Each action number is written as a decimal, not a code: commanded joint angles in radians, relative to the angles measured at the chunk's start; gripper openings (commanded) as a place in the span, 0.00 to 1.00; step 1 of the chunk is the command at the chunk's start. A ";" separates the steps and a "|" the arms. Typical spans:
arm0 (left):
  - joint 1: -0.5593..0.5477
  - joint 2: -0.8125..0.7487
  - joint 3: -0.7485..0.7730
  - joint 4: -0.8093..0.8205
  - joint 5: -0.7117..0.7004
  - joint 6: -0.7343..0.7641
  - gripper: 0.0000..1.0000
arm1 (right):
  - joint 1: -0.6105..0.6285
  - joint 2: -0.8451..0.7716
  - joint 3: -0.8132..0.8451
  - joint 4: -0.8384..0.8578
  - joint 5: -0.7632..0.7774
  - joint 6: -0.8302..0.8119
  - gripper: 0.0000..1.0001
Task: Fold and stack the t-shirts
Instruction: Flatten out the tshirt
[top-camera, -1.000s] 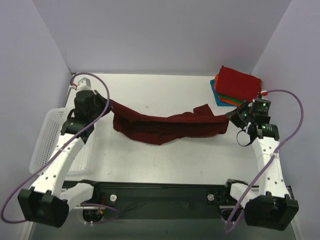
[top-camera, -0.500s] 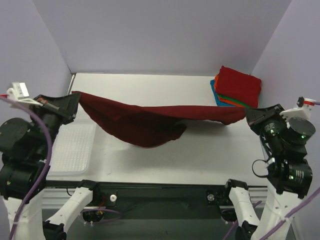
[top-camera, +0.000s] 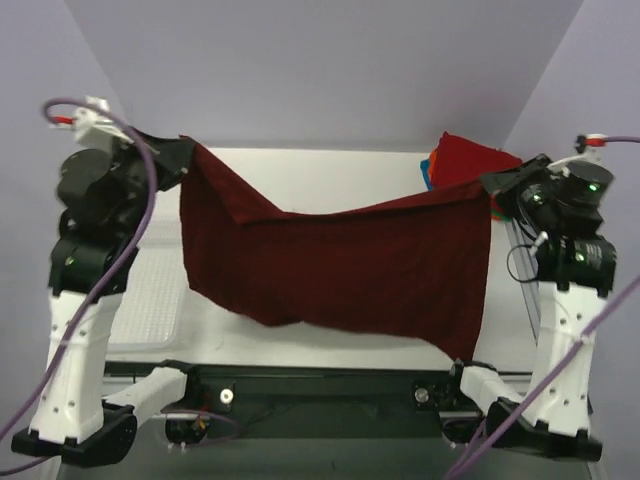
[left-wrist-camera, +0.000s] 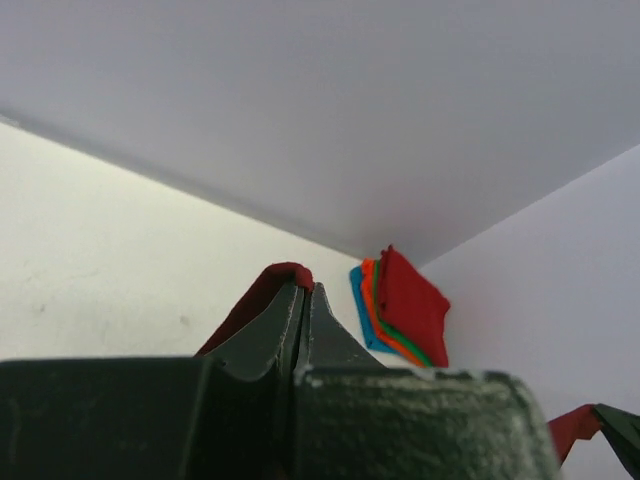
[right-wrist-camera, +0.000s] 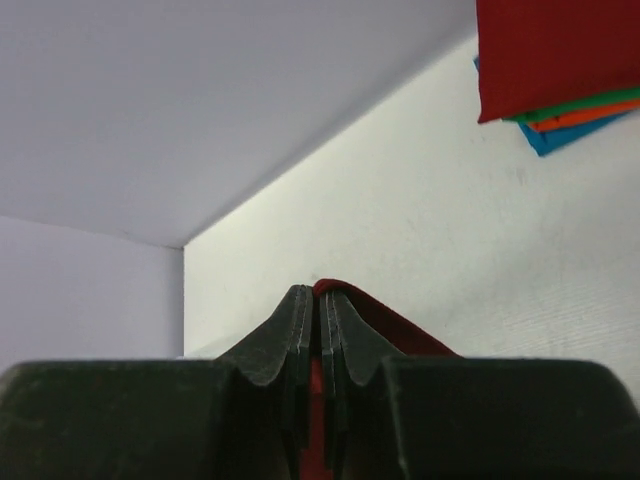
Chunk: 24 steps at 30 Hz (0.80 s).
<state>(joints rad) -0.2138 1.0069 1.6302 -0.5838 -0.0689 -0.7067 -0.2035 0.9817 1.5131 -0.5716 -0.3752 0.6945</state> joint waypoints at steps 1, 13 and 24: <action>0.017 0.204 -0.055 0.220 0.047 -0.004 0.00 | 0.070 0.184 -0.062 0.215 0.005 0.016 0.00; 0.152 1.026 0.994 0.222 0.303 -0.026 0.00 | 0.171 0.792 0.545 0.488 0.005 0.023 0.00; 0.283 0.704 0.534 0.467 0.409 -0.120 0.00 | 0.119 0.660 0.414 0.578 -0.034 0.083 0.00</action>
<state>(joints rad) 0.0742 1.8042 2.3058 -0.2253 0.2886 -0.8124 -0.0574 1.6829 2.0281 -0.0422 -0.3607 0.7376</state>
